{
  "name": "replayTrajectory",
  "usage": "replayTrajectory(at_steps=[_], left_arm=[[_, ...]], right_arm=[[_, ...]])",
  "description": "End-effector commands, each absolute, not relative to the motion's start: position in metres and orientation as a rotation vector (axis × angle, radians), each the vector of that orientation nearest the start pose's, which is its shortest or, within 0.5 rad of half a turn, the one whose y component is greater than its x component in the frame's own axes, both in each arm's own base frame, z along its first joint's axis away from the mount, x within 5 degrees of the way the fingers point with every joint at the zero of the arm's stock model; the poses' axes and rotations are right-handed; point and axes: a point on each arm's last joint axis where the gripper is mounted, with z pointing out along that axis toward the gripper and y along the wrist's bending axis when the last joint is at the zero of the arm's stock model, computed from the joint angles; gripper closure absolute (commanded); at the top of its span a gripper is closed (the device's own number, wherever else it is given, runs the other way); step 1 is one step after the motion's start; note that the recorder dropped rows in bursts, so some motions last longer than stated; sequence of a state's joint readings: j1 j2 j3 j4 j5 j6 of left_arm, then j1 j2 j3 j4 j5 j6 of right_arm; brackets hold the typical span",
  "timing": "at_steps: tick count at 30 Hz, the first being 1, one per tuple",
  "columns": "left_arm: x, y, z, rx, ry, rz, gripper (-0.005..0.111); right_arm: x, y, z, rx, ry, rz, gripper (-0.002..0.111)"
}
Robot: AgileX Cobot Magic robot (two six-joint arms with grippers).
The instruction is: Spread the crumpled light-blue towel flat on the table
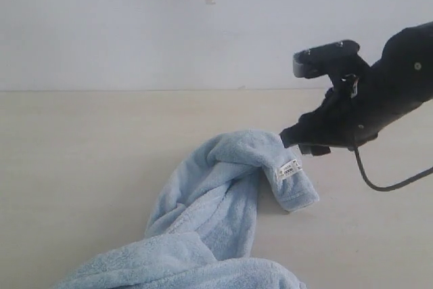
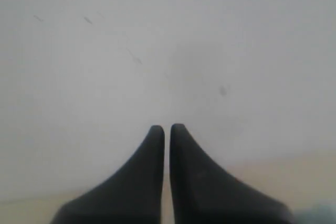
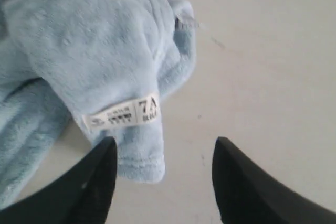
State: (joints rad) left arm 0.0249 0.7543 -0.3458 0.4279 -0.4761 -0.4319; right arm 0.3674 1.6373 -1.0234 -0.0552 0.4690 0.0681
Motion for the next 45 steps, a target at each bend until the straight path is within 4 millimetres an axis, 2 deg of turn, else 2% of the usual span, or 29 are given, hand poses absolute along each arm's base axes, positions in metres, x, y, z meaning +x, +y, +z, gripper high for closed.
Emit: replayTrajectory(at_steps=[1, 2, 3, 4, 5, 7, 9, 12, 14, 15, 18, 21, 26, 30, 34, 38, 40, 43, 45], left_arm=[[0.235, -0.065, 0.212, 0.828, 1.951, -0.211, 0.103], [0.24, -0.078, 0.2, 0.929, 1.993, -0.279, 0.103], [0.247, -0.1, 0.187, 0.978, 2.067, -0.423, 0.103], [0.25, -0.11, 0.186, 0.968, 2.104, -0.486, 0.103], [0.253, -0.126, 0.19, 0.949, 2.154, -0.552, 0.103], [0.252, -0.146, 0.201, 0.879, 2.186, -0.667, 0.103], [0.247, -0.163, 0.207, 0.983, 2.13, -0.747, 0.103], [0.229, -0.189, 0.202, 1.329, 1.93, -0.802, 0.103], [0.222, -0.202, 0.191, 1.471, 1.859, -0.771, 0.103], [0.224, -0.206, 0.181, 1.516, 1.854, -0.695, 0.103], [0.232, -0.205, 0.17, 1.5, 1.904, -0.575, 0.097], [0.233, -0.204, 0.169, 1.494, 1.909, -0.556, 0.085], [0.226, -0.209, 0.163, 1.519, 1.927, -0.708, 0.065], [0.219, -0.216, 0.15, 1.569, 1.935, -0.872, 0.056], [0.226, -0.215, 0.131, 1.564, 2.012, -0.801, 0.055], [0.227, -0.214, 0.119, 1.592, 2.027, -0.787, 0.058], [0.228, -0.217, 0.122, 1.619, 1.979, -0.798, 0.07], [0.231, -0.222, 0.138, 1.604, 1.924, -0.823, 0.099], [0.236, -0.225, 0.155, 1.562, 1.898, -0.815, 0.103]], right_arm=[[0.312, 0.122, 0.198, -0.498, 2.704, 0.164, 0.056], [0.31, 0.123, 0.2, -0.542, 2.715, 0.166, 0.056], [0.305, 0.124, 0.21, -0.6, 2.732, 0.168, 0.056], [0.302, 0.123, 0.216, -0.604, 2.739, 0.169, 0.056], [0.293, 0.12, 0.23, -0.61, 2.747, 0.175, 0.056], [0.282, 0.116, 0.242, -0.623, 2.758, 0.171, 0.056], [0.273, 0.112, 0.248, -0.623, 2.739, 0.168, 0.056], [0.258, 0.106, 0.238, -0.63, 2.777, 0.161, 0.056], [0.245, 0.101, 0.219, -0.648, 2.859, 0.146, 0.056], [0.235, 0.097, 0.205, -0.657, 2.908, 0.134, 0.056], [0.226, 0.092, 0.189, -0.664, 2.882, 0.107, 0.056], [0.224, 0.091, 0.192, -0.641, 2.842, 0.126, 0.056], [0.224, 0.092, 0.198, -0.626, 2.803, 0.139, 0.056], [0.224, 0.094, 0.198, -0.587, 2.805, 0.182, 0.056], [0.224, 0.094, 0.198, -0.584, 2.806, 0.184, 0.056], [0.224, 0.094, 0.198, -0.584, 2.806, 0.184, 0.056], [0.224, 0.094, 0.198, -0.583, 2.802, 0.185, 0.056], [0.225, 0.095, 0.199, -0.582, 2.79, 0.185, 0.056], [0.225, 0.095, 0.199, -0.594, 2.786, 0.181, 0.056]])
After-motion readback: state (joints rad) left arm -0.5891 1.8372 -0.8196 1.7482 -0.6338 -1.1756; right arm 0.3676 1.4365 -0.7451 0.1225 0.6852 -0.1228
